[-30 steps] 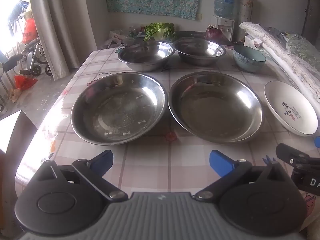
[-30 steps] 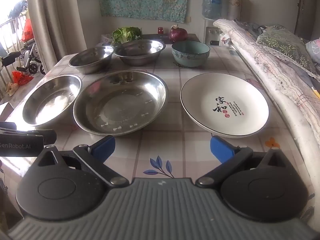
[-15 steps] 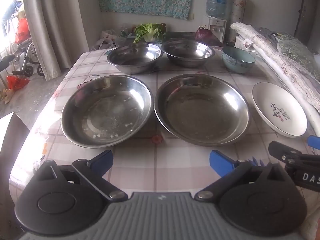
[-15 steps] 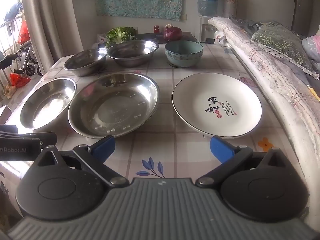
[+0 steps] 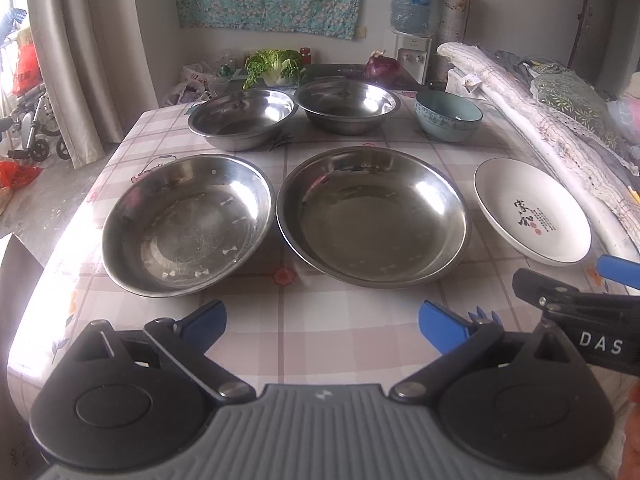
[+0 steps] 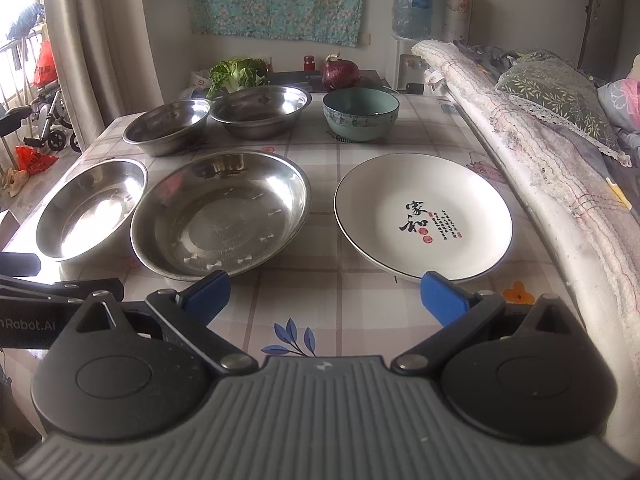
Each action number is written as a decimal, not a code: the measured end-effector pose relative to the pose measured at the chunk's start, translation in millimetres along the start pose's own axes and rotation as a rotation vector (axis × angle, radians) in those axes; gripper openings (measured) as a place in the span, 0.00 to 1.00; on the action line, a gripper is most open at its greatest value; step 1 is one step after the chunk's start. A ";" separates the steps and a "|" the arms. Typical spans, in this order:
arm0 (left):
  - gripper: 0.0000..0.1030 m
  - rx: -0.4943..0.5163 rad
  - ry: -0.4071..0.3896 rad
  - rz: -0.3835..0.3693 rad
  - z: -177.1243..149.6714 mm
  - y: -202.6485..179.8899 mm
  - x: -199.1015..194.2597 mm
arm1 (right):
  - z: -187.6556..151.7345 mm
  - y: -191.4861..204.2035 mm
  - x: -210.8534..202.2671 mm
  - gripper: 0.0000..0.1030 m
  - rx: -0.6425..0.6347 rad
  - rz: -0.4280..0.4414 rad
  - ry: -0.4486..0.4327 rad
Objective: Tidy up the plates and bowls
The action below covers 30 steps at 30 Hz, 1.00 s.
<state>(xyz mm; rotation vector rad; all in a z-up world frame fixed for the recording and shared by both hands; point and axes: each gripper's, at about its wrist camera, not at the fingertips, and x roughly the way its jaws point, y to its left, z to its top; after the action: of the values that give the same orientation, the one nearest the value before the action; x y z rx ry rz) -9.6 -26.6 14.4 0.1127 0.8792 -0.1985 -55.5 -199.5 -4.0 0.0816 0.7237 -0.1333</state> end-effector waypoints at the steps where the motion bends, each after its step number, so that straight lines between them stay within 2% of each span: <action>1: 1.00 -0.001 -0.001 0.000 0.2 0.2 -0.4 | 0.3 0.0 -0.7 0.99 0.000 0.000 -0.002; 30: 1.00 -0.016 -0.006 0.006 0.7 7.0 -5.5 | 0.4 3.5 -6.6 0.99 -0.006 0.010 -0.013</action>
<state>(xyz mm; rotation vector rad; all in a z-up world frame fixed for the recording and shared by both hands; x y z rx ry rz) -11.0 -19.2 19.2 0.0998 0.8742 -0.1860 -59.6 -195.5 0.8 0.0789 0.7107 -0.1222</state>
